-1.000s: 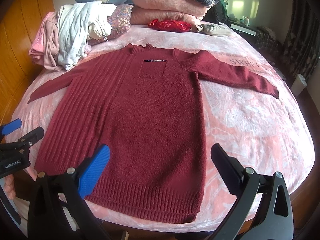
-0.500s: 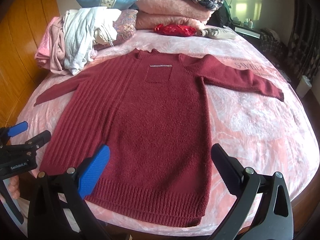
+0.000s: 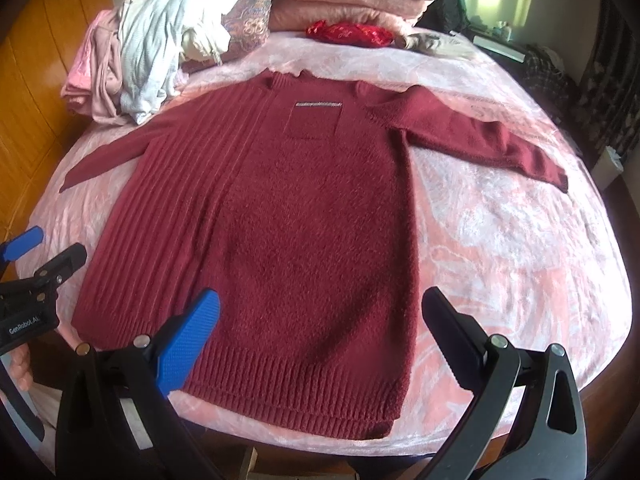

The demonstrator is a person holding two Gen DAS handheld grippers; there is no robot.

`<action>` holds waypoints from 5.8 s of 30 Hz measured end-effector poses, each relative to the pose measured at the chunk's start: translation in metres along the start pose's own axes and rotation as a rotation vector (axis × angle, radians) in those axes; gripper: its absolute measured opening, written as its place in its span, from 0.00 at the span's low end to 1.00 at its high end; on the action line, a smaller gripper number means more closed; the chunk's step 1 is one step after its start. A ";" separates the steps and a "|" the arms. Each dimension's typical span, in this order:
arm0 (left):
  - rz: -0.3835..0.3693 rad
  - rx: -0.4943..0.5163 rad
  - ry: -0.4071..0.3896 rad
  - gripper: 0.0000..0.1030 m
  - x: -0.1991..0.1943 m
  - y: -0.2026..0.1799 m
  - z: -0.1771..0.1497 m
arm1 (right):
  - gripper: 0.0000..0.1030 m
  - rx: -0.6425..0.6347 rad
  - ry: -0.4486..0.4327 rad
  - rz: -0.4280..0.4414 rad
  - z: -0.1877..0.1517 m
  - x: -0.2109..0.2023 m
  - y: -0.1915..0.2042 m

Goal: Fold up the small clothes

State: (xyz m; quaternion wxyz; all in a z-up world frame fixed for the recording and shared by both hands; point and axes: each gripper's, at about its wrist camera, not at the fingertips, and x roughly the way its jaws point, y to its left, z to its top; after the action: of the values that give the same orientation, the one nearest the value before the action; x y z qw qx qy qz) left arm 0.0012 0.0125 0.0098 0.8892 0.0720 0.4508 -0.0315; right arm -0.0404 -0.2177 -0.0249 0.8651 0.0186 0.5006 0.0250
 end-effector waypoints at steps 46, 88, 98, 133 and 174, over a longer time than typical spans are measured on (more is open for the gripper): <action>-0.167 0.012 0.072 0.96 0.245 -0.292 0.237 | 0.97 0.603 0.162 -0.078 0.141 0.175 -0.506; -0.032 -0.135 0.112 0.96 0.254 -0.112 0.242 | 0.05 0.081 0.024 -0.039 0.264 0.144 -0.247; -0.034 -0.186 0.138 0.96 0.258 -0.054 0.230 | 0.16 -0.210 0.186 0.143 0.281 0.218 -0.075; -0.362 -0.117 0.113 0.16 0.256 -0.236 0.230 | 0.37 0.205 0.045 0.172 0.243 0.156 -0.284; -0.289 -0.386 0.186 0.96 0.287 0.065 0.201 | 0.09 0.175 0.313 0.228 0.246 0.251 -0.164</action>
State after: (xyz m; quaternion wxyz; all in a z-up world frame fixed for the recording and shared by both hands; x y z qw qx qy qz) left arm 0.3392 0.0479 -0.0979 0.8273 -0.1615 0.5341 -0.0650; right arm 0.3017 -0.3671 -0.1291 0.7635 0.1459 0.6238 0.0817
